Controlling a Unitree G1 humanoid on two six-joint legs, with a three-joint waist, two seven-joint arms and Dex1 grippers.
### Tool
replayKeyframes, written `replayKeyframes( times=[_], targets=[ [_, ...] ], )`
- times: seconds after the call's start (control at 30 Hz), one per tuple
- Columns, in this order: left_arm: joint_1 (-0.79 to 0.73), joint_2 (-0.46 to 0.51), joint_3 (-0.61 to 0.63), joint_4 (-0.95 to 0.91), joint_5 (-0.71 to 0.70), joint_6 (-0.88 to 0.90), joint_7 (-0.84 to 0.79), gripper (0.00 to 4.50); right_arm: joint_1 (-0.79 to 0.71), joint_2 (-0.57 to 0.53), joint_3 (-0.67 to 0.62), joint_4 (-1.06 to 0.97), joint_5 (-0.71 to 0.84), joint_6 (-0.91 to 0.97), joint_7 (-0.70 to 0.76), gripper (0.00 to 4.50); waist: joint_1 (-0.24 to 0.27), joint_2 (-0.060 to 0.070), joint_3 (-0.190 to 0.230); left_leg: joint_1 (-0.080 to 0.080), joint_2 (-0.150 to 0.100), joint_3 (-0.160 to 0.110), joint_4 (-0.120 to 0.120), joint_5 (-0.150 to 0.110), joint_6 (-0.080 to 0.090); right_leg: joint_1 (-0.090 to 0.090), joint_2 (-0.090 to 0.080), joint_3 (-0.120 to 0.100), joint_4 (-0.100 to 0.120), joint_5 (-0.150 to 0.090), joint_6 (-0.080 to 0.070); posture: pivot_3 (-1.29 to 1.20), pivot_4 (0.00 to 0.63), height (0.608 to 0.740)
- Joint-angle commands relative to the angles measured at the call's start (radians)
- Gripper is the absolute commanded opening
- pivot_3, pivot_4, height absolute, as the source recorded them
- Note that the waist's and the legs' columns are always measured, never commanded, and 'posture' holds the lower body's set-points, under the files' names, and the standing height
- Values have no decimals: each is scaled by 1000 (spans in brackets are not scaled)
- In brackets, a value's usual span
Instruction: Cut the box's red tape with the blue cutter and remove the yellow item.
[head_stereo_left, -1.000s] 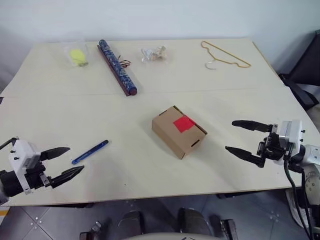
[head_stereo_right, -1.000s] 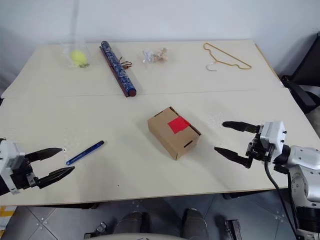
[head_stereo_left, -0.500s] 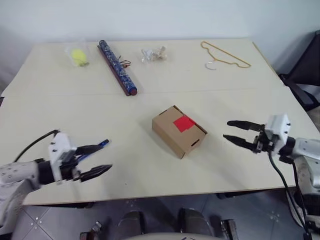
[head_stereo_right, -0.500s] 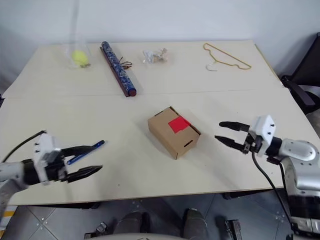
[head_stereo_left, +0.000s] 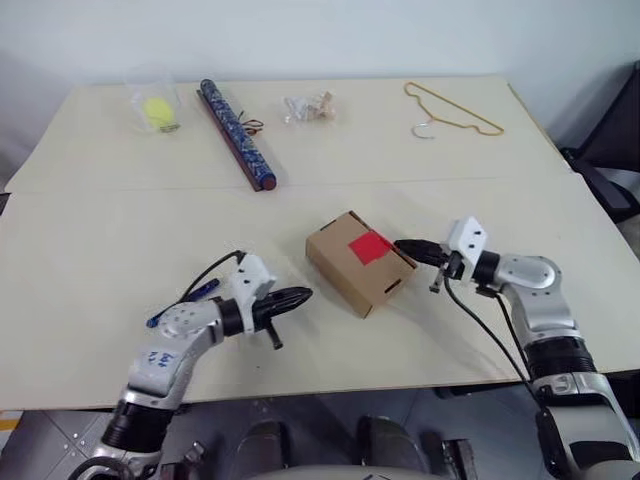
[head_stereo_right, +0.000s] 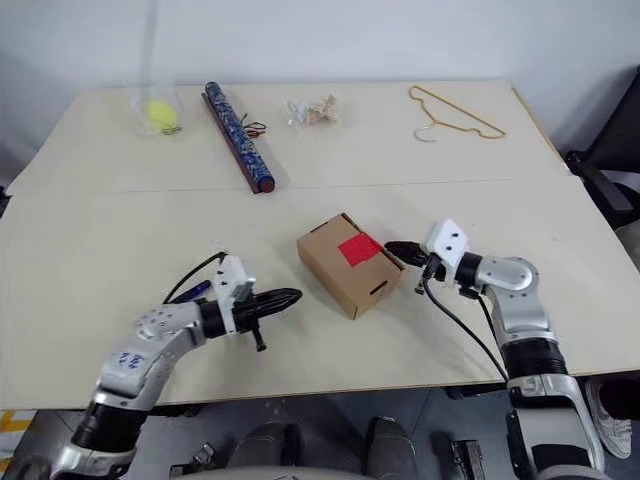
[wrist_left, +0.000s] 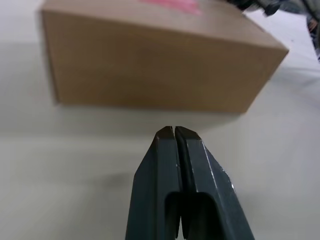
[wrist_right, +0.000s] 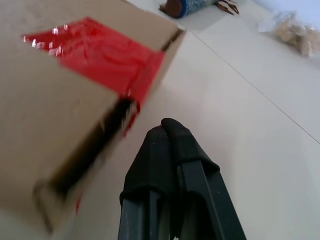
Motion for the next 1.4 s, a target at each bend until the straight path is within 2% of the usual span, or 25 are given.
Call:
replayKeyframes(
  times=[0.03, 0.17, 0.47, 0.57, 0.67, 0.77, 0.83, 0.9, 1.03, 1.1, 1.13, 1.27, 1.4],
  targets=[
    [-61, -46, -47, 31, 29, -27, 5, 32, -41, 9, 7, 11, 12, 19, 22, 0, 1, 0, 0, 0, 0, 0, 0, 0, 0, 0, 0, 0, 0, 0, 0, 0, 150, 740],
    [-145, -105, -71, 100, 50, -29, 17, 32, -52, 20, 30, 23, 1, 34, 27, 0, 1, 0, 0, 0, 0, 0, 1, 0, 0, 0, 0, 0, 0, 0, 0, 0, 150, 740],
    [-217, -143, -73, 182, 84, -58, 6, 32, -84, 38, 15, 99, -28, -32, -29, 0, -1, 0, 0, 0, 0, 0, 2, 0, 0, 1, 0, 0, 0, 0, 0, 0, 150, 740],
    [-181, -97, -57, 125, 65, -34, -30, 32, -67, 14, -15, 74, 4, -43, -12, 0, -1, 0, 0, 0, 0, 0, 1, 0, 0, 1, 0, 0, 0, 0, 0, 0, 150, 740],
    [-73, 20, 23, -31, -46, 93, -99, 603, -16, -39, -88, -40, 108, 21, 38, 0, -7, 0, 0, 0, 0, 0, -1, 0, 0, 0, 0, 0, -1, 0, 0, 0, 150, 740],
    [36, 122, 133, -130, -98, 104, -121, 1511, 57, -108, -141, -148, 202, 62, 127, 621, -4, 1, 1, -1, 1, -1, -3, 0, 0, -1, 0, -1, -2, 0, 0, 0, 150, 740],
    [125, 223, 250, -211, -129, 79, -169, 2117, 126, -163, -195, -248, 302, 132, 193, 1244, -2, 0, 1, -1, 1, -1, -2, 0, 1, -1, 0, -1, -2, 0, 0, 0, 150, 740],
    [185, 277, 340, -259, -160, 69, -185, 2735, 187, -201, -231, -330, 370, 194, 228, 1957, -1, 0, 1, -1, 1, -2, -1, -1, 1, 0, 0, -1, -3, 0, 0, 0, 150, 740],
    [320, 363, 619, -184, -212, 29, -249, 4015, 347, -266, -287, -578, 520, 350, 260, 3418, 1, 0, 1, 1, 1, -3, -1, -2, 1, 1, 0, -1, -6, 0, 0, 0, 150, 740],
    [390, 407, 734, -35, -174, -68, -309, 4500, 434, -268, -279, -718, 568, 390, 263, 4028, -1, 0, 1, 1, 2, -3, -2, -2, 1, 0, 0, -1, -5, 0, -1, 0, 150, 740],
    [416, 429, 768, 47, -146, -127, -332, 4500, 460, -255, -272, -774, 591, 409, 242, 4435, -3, 0, 1, 2, 3, -3, -2, -3, 0, 0, 0, -1, -5, -1, -2, 0, 150, 740],
    [475, 515, 893, 362, -96, -276, -387, 4500, 484, -203, -221, -877, 567, 371, 222, 4479, -9, 0, 1, 2, 6, -2, -2, -4, -1, -2, 2, -2, -5, -1, -4, 0, 150, 740],
    [545, 581, 915, 582, -52, -423, -485, 4500, 469, -188, -204, -872, 504, 289, 243, 4479, -6, -2, 0, 2, 8, -1, -1, -9, 0, -3, 2, -3, -6, -1, -4, 0, 150, 740]
  ],
)
